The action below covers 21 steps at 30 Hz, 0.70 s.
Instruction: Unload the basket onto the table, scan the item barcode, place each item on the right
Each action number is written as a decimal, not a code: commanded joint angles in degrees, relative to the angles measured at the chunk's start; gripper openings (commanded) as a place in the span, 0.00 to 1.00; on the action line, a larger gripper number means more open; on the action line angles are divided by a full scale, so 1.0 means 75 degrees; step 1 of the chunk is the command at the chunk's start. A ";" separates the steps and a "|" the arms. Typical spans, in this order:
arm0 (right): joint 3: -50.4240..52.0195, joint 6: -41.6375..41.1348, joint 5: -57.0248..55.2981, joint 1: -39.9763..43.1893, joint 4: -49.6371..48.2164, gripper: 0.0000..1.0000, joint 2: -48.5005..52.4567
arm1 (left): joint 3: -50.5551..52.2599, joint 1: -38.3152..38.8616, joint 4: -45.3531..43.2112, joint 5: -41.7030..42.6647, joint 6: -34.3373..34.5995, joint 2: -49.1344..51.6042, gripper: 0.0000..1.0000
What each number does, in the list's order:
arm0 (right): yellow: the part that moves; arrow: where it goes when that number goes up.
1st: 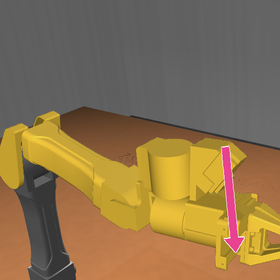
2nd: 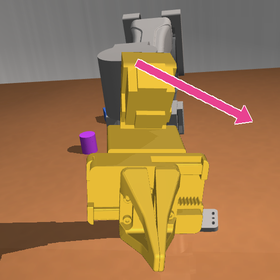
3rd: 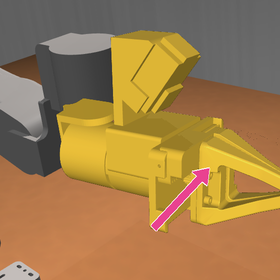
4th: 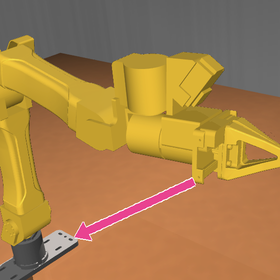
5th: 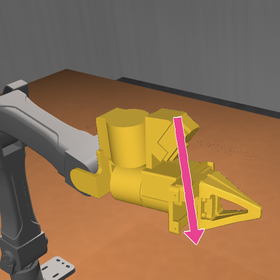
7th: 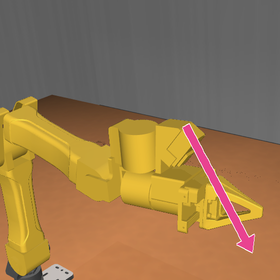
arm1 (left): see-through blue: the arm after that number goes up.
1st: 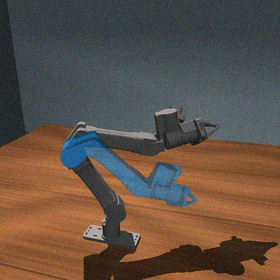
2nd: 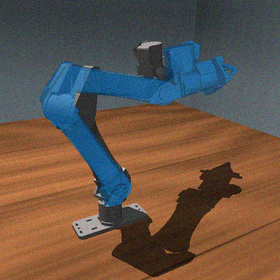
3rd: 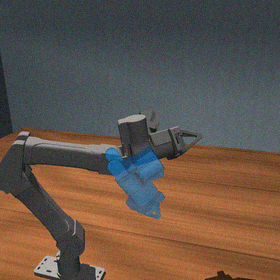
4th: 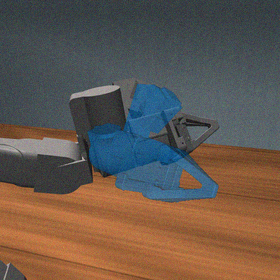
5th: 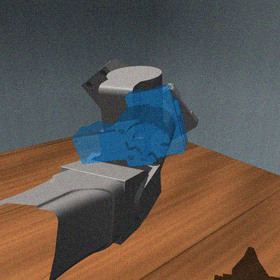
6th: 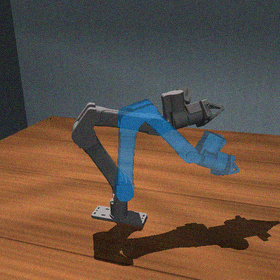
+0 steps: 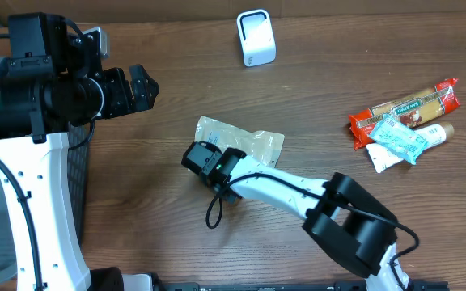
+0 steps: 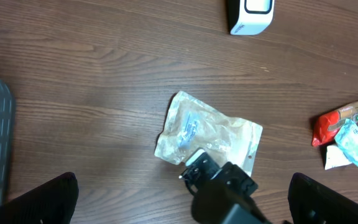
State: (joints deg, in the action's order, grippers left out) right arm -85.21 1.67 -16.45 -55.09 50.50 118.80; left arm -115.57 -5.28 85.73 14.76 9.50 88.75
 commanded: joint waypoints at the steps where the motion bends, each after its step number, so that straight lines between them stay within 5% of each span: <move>1: -0.0501 -0.0711 0.0854 0.0484 0.0058 0.04 -0.1081 | -0.0119 0.0006 -0.0032 -0.0020 0.0108 -0.0085 0.99; 12: -0.0498 -0.2299 0.3348 0.2413 0.0772 0.04 -0.2189 | -0.0119 0.0006 -0.0032 -0.0023 0.0108 -0.0085 1.00; 21: -0.0478 -0.2859 0.3398 0.3558 0.1320 0.04 -0.2189 | -0.0119 0.0006 -0.0032 -0.0023 0.0108 -0.0085 1.00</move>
State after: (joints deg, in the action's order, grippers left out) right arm -88.14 -17.21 8.27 -31.29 59.90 102.78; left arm -115.57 -5.28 85.73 14.74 9.50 88.75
